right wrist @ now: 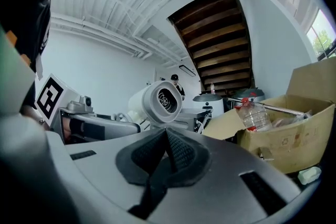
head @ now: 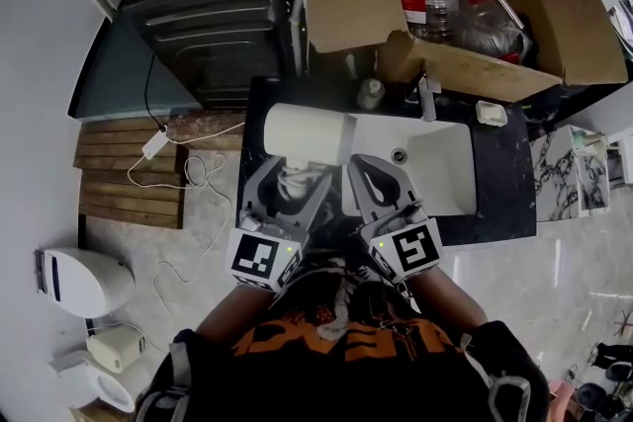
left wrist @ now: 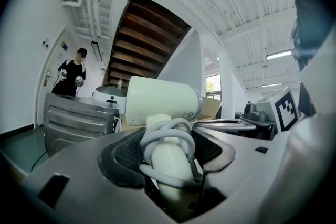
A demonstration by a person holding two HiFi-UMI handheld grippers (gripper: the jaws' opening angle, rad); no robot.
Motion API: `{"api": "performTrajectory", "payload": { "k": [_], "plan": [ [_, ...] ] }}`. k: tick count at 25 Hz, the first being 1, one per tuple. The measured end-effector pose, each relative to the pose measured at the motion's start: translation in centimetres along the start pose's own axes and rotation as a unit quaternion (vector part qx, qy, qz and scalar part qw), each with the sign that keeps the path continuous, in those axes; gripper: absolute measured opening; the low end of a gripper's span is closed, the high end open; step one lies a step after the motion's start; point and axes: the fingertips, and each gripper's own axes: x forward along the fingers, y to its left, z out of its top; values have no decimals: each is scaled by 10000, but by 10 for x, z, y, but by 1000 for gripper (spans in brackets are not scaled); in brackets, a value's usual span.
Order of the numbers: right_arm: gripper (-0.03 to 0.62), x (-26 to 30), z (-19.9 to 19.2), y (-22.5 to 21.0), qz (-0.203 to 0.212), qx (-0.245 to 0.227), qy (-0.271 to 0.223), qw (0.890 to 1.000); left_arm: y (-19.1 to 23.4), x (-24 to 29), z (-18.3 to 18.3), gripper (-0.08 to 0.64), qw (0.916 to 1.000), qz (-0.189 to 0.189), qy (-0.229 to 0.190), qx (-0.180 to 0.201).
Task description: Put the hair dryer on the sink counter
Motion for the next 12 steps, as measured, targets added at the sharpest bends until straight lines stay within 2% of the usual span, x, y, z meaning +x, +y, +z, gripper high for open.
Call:
{"api": "performTrajectory", "payload": {
  "k": [12],
  "plan": [
    [14,-5,-9,-2,-217,132,-13,9997,3,3,-19,284,9996,-46,252,-78]
  ]
}}
